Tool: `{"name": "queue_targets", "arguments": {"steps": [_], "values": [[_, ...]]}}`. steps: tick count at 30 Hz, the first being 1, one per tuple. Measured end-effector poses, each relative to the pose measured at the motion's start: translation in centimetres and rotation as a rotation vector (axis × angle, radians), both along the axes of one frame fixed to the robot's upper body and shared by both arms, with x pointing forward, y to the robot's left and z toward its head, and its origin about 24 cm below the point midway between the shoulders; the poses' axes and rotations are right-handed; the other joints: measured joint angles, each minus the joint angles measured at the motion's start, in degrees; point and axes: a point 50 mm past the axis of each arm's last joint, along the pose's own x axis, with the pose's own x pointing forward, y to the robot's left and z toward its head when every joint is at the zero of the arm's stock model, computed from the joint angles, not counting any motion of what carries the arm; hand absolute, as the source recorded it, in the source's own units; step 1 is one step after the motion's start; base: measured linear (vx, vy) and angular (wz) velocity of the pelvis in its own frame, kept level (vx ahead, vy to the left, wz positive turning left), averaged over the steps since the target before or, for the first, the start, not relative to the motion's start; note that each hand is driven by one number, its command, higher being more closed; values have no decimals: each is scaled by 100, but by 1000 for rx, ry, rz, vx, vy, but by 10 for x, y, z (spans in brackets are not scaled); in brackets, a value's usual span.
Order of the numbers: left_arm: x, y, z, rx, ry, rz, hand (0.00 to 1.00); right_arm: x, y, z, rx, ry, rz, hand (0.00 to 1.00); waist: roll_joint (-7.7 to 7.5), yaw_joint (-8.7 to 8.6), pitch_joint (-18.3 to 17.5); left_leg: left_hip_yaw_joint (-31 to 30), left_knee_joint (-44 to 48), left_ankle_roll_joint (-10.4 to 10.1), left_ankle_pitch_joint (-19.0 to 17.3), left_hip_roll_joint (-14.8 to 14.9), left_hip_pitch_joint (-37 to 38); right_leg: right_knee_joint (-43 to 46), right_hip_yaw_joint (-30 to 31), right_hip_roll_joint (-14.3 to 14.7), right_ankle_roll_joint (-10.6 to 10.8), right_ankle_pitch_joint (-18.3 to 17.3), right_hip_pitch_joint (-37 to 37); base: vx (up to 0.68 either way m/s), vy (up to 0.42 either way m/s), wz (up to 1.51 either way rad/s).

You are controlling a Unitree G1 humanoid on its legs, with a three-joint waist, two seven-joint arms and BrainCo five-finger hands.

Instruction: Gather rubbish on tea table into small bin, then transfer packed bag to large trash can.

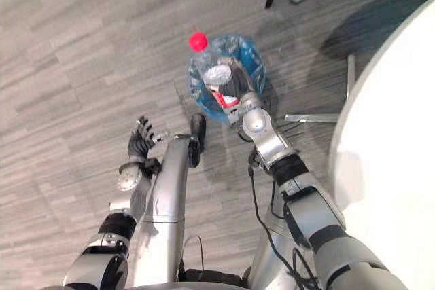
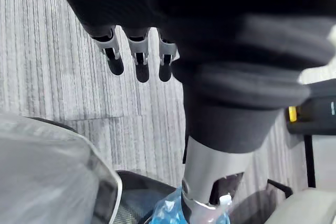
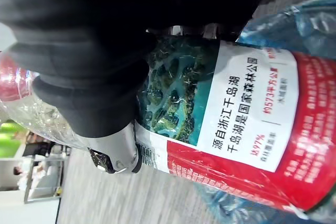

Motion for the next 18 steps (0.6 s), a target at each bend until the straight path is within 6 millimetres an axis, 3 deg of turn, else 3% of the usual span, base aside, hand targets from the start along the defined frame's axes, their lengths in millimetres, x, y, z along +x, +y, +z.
{"name": "queue_targets", "arguments": {"steps": [1, 4, 15, 18], "values": [[0, 2, -1, 1, 7, 9, 0, 1, -2, 0, 7, 1, -13, 0, -1, 12, 0, -21, 25, -38, 21, -5, -104, 60, 1, -5, -19, -20, -111, -64, 11, 13], [-5, 9, -10, 3, 50, 33, 0, 2, -2, -1, 27, 8, -25, 0, -3, 11, 0, -46, 15, -78, 46, 11, -235, 130, -6, -2, -11, -78, -260, -40, 10, 7], [-6, 17, -11, 18, 57, 48, 0, 2, 1, 0, 77, 5, -41, 0, -45, -11, -21, -9, -236, -203, 289, 167, -290, 131, -129, 0, -68, -148, -349, -16, -3, 5], [-7, 18, -12, 19, 62, 49, 0, -7, 5, 3, 62, -45, -19, 0, -159, -10, -81, -9, -263, -191, 314, 178, -276, 108, -137, 12, -70, -145, -341, -2, 9, -1]]}}
